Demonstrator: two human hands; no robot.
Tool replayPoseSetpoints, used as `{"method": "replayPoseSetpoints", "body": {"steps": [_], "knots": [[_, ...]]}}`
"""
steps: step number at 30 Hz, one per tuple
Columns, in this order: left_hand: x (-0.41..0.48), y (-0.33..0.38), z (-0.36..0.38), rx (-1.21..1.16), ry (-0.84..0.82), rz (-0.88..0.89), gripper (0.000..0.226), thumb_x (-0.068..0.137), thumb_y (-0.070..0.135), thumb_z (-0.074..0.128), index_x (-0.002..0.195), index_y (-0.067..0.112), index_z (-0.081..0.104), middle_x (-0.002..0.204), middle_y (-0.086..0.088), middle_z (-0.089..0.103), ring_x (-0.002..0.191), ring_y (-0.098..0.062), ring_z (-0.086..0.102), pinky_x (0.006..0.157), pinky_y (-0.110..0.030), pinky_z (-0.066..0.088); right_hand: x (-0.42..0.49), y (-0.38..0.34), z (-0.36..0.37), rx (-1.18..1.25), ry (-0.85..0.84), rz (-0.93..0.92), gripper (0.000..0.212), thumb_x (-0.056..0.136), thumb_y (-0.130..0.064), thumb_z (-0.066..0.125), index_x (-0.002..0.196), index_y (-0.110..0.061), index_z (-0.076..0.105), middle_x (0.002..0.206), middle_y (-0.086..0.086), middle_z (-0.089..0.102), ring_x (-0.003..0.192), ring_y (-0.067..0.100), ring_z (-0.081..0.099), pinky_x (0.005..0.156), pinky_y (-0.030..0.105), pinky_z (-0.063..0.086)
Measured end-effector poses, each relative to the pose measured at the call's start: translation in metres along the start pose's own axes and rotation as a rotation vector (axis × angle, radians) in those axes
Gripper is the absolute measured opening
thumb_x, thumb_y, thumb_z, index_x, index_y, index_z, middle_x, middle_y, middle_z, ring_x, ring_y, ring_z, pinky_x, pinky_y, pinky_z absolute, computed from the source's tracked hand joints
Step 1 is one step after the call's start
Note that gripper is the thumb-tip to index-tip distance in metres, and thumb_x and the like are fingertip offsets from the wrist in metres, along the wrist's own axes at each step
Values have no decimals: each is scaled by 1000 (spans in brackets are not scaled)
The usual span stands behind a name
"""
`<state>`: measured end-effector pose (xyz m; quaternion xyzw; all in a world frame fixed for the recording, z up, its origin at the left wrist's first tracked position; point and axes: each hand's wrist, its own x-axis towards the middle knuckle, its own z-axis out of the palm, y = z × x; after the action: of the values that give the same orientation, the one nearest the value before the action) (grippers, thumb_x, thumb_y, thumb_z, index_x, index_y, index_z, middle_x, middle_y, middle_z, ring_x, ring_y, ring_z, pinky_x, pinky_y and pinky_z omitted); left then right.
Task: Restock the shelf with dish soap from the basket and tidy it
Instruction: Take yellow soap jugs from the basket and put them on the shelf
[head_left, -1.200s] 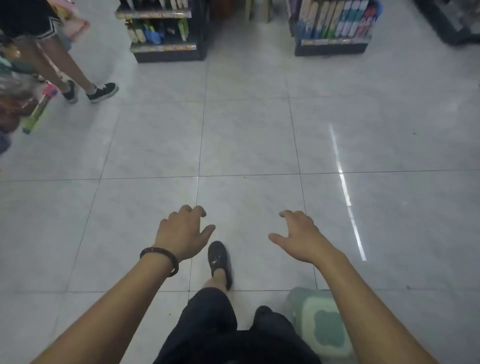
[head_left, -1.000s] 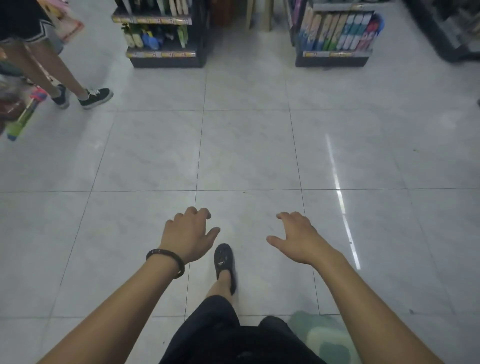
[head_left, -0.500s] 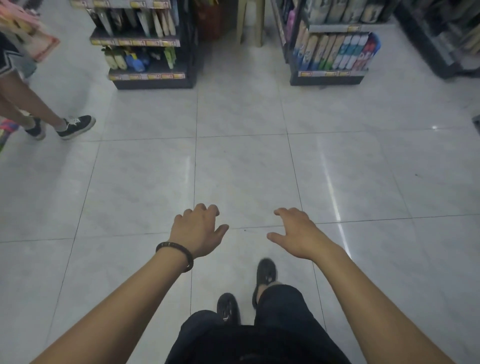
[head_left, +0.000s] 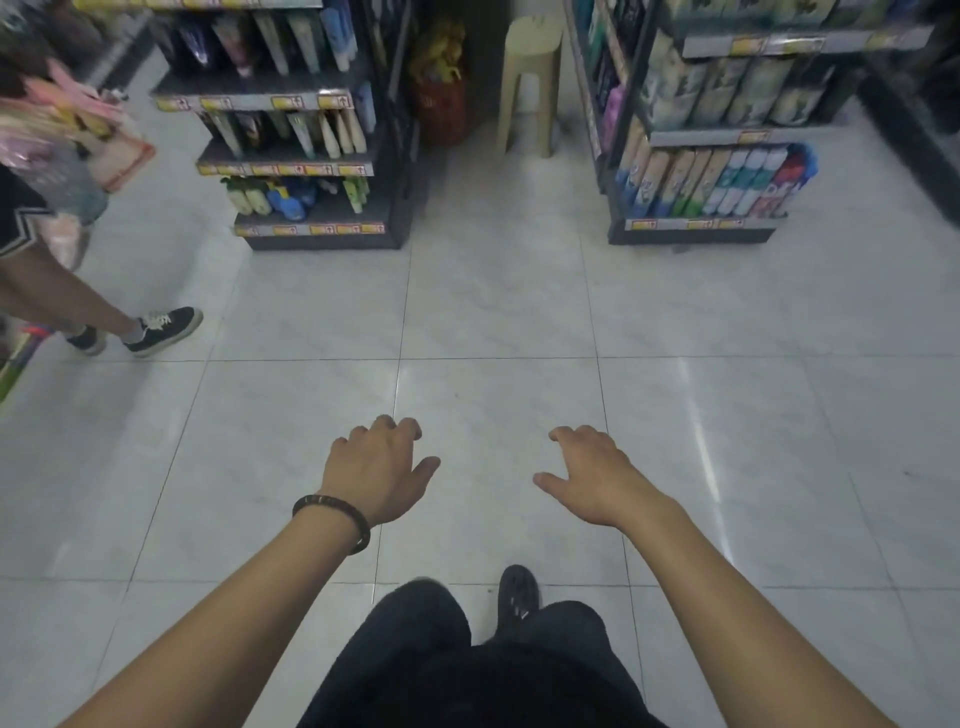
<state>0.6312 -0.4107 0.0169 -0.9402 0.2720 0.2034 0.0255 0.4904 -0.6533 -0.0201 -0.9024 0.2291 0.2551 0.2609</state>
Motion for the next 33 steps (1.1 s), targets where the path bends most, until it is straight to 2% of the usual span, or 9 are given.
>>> {"method": "replayPoseSetpoints", "body": {"steps": [8,19,33], "knots": [[156,-7,-63,-21,19,-5,52,99,63,48,137,28,53,134,0,60,113,-30,62,95,-42,48,142,-17,-108,-15,21,-31,75,103,-56,57,163,-21,31,162,8,37,152,30,33,121,47,37],[418,-36,-182,-26,38,59,52,99,62,48,136,27,54,134,-1,61,113,-31,62,93,-41,48,354,-86,-274,-24,31,25,75,103,-56,56,164,-22,29,163,7,36,152,29,32,121,46,37],[724,-9,-317,-10,38,42,50,99,63,48,134,28,54,135,-1,60,117,-29,64,97,-45,50,620,-68,-462,18,35,29,82,101,-58,58,167,-21,26,165,9,32,153,30,31,124,44,34]]}}
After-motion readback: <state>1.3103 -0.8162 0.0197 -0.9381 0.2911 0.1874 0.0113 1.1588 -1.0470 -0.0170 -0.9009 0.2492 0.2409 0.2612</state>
